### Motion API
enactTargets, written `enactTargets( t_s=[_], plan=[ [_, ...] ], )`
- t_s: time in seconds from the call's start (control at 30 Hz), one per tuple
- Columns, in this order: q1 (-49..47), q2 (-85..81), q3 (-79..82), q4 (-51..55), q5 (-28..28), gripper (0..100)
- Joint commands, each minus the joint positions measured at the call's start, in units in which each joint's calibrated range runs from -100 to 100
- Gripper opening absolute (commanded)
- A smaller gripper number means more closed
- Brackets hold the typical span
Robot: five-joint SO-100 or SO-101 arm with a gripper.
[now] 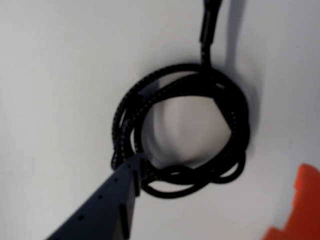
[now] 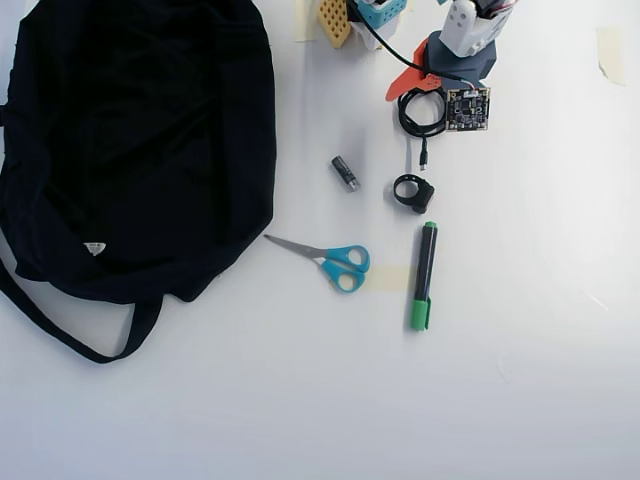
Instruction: Put the cable into the black bag
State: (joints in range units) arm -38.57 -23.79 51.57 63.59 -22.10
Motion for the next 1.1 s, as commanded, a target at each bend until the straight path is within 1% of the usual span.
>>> enactTargets(
  t_s=[0.0, 0.33, 0.43, 0.53, 1.07],
  plan=[
    [0.35, -0.28, 1.44, -3.99, -0.19, 38],
    [0.43, -0.28, 3.77, -7.26, -0.29, 38],
    [0.95, -0.28, 6.29, -11.13, -0.29, 38],
    [1.03, -0.28, 7.55, -12.77, -0.29, 37],
    [1.85, -0.28, 8.00, -12.77, -0.29, 37]
  ],
)
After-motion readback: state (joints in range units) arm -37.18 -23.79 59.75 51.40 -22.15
